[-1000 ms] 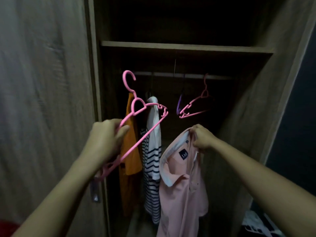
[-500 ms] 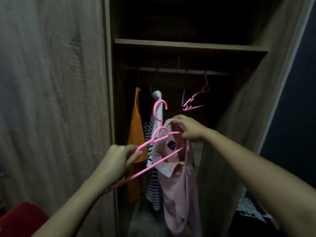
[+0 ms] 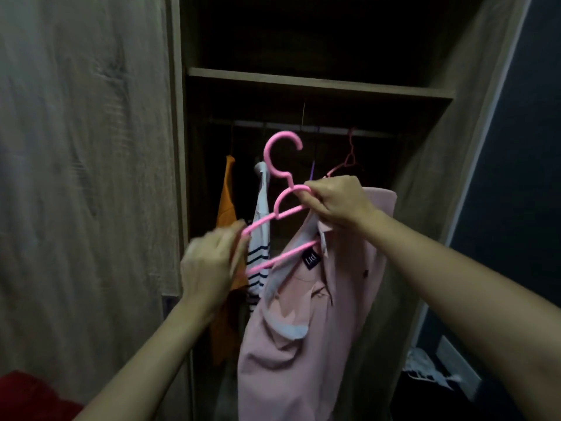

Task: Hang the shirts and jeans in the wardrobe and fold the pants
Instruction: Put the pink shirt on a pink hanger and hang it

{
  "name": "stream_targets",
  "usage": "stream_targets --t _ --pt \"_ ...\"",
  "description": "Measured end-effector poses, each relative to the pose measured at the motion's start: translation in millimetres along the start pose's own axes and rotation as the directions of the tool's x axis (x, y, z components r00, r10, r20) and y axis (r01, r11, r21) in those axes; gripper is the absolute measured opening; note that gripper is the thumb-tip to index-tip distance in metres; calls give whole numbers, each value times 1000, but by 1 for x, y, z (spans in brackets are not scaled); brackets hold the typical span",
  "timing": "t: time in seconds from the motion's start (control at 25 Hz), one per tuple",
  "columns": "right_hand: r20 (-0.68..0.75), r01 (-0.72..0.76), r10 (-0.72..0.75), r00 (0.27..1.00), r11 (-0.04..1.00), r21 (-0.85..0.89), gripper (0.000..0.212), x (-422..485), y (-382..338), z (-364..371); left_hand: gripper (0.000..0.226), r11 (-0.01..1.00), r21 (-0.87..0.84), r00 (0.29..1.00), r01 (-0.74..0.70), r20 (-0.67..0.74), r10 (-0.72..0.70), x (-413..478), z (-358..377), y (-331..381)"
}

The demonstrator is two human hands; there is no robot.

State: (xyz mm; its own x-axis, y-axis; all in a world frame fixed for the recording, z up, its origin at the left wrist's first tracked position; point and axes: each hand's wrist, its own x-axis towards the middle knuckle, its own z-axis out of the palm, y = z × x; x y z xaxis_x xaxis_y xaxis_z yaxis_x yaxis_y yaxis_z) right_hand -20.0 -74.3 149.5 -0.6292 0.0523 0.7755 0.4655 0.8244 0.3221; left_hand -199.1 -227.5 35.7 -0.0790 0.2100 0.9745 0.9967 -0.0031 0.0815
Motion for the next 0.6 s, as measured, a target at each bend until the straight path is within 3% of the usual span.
stream_targets --t 0.08,0.12,0.16,0.2,0.24,0.28,0.32,0.36,0.4,0.48,0.52,0.6 --pt "-4 -131 131 991 990 45 55 0 5 -4 30 996 69 993 -53 -99 59 -13 7 15" --pt "4 -191 192 981 978 82 59 0 9 -7 27 995 52 995 -86 -48 88 -23 11 28" --pt "9 -234 234 972 966 107 61 2 13 -10 26 997 37 995 -61 85 58 -36 21 39" --pt "-2 -252 254 967 958 135 61 4 15 -14 25 998 44 961 51 271 -61 -47 33 45" --pt "-20 -252 259 966 952 172 59 4 17 -19 26 966 51 854 252 459 -246 -50 43 48" --pt "-39 -237 252 967 945 224 55 3 21 -23 34 892 55 685 448 620 -383 -49 48 47" --pt "-45 -217 240 970 932 290 49 -1 25 -28 48 817 8 532 576 755 -383 -47 53 38" --pt "-34 -201 227 973 916 347 42 -7 32 -32 57 754 -94 462 650 837 -294 -41 53 32" --pt "-1 -194 209 978 907 374 35 -17 41 -36 55 688 -208 474 695 852 -221 -31 54 20" --pt "105 -194 167 980 913 358 32 -41 58 -39 33 551 -316 510 773 826 -241 -8 42 2" --pt "177 -201 149 973 923 329 32 -55 66 -38 31 555 -297 516 777 805 -293 3 37 -8" --pt "290 -228 153 945 941 248 28 -80 76 -34 31 657 -196 518 728 785 -340 17 31 -22"
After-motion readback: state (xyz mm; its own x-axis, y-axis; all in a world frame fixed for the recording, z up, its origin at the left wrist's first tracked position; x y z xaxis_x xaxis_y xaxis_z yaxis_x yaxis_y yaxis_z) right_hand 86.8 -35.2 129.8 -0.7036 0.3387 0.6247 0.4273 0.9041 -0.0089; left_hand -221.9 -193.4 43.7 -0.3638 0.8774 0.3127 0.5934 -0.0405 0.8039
